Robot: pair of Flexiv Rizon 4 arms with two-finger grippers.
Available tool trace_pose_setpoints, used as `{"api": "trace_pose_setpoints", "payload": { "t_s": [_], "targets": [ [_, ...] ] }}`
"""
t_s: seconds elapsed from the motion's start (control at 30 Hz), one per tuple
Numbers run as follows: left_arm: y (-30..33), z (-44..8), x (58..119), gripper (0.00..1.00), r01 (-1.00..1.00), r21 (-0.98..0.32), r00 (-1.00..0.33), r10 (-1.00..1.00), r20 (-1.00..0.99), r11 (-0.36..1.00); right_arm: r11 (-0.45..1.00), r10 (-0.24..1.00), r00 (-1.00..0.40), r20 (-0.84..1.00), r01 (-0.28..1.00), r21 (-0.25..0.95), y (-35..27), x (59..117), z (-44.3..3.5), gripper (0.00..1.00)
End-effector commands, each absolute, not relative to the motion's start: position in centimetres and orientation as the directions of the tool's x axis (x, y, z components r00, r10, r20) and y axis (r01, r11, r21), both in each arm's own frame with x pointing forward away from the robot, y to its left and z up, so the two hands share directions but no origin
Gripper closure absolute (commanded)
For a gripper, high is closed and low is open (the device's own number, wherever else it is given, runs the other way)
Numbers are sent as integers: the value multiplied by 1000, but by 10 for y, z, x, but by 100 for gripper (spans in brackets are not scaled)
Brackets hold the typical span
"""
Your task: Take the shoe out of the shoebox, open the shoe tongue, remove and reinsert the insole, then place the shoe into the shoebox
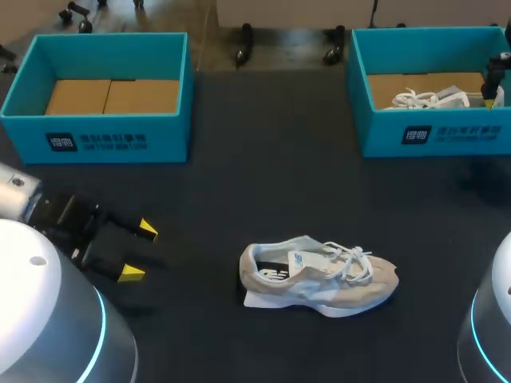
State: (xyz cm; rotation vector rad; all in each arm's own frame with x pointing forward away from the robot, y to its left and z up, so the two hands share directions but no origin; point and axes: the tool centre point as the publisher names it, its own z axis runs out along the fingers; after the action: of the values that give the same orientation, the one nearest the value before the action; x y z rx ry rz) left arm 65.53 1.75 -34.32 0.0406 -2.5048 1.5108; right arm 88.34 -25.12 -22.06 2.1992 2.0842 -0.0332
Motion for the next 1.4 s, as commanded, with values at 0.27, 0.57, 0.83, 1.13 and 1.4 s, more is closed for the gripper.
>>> {"api": "trace_pose_setpoints", "payload": {
  "t_s": [0.27,0.57,0.83,1.13,1.4],
  "targets": [
    [18,-368,662,0,-70,-938,-989,97,109,340,-50,994,56,-93,997,66,-251,883,-221,0],
    [15,-369,662,0,-93,-933,-986,97,134,347,-50,994,56,-93,997,66,-251,883,-221,0],
    [11,-376,663,0,-109,-938,-987,75,141,329,-50,994,56,-93,997,66,-251,883,-221,0],
    [-10,-391,665,0,-95,-953,-992,51,114,289,-50,994,56,-93,997,66,-251,883,-221,0],
    [-38,-394,666,0,-96,-953,-994,30,109,288,-50,994,56,-93,997,66,-251,883,-221,0]
  ]
}}
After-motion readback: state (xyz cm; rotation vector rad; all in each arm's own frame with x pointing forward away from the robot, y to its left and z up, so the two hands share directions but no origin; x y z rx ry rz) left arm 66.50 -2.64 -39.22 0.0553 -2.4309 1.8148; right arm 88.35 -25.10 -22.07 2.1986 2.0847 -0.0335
